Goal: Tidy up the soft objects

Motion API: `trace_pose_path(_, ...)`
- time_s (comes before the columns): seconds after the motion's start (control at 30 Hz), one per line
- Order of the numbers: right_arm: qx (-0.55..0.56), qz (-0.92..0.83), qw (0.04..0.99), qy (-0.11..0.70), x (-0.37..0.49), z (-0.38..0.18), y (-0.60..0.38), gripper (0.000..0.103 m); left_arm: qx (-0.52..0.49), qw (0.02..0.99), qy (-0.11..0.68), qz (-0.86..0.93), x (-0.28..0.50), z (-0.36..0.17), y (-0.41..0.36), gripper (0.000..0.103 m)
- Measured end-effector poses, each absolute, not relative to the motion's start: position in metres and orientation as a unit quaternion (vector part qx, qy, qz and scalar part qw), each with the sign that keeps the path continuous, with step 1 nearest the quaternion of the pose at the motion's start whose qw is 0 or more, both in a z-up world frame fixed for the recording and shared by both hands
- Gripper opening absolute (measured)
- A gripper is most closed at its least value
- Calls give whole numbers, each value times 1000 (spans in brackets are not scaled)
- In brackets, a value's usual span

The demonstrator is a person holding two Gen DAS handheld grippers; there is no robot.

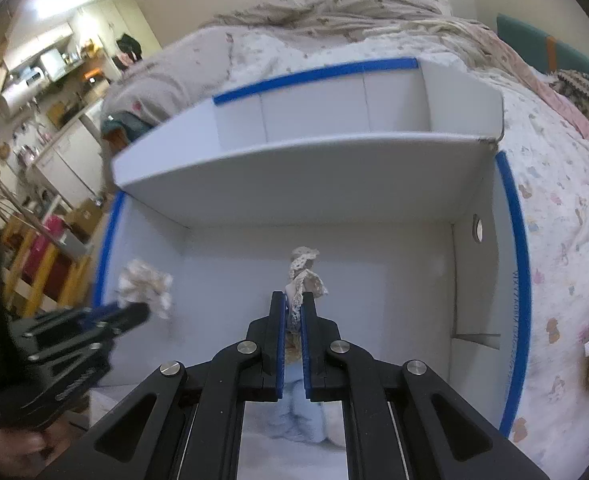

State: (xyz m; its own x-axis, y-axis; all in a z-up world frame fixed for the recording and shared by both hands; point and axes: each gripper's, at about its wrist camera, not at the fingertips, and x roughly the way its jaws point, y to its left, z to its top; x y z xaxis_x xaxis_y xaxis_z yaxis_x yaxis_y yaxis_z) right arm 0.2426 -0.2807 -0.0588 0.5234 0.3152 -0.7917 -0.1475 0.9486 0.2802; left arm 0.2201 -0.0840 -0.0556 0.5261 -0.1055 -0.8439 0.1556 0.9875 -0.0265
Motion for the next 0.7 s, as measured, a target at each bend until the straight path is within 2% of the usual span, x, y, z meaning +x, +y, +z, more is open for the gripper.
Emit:
trace_pose_path(0.47,93,95,848,514,259,-91,-284,9,64,869,487,-59,231,-76,-89,11)
trace_pose_path(0.6,110,90,847,512,259,-92,-290,9,74,872,481,-56,233,-74,-93,14)
trace_pose_path(0.7,114,73,850,509,259,-91,-296,9,73,871,483,-56,231,-74,-94,23)
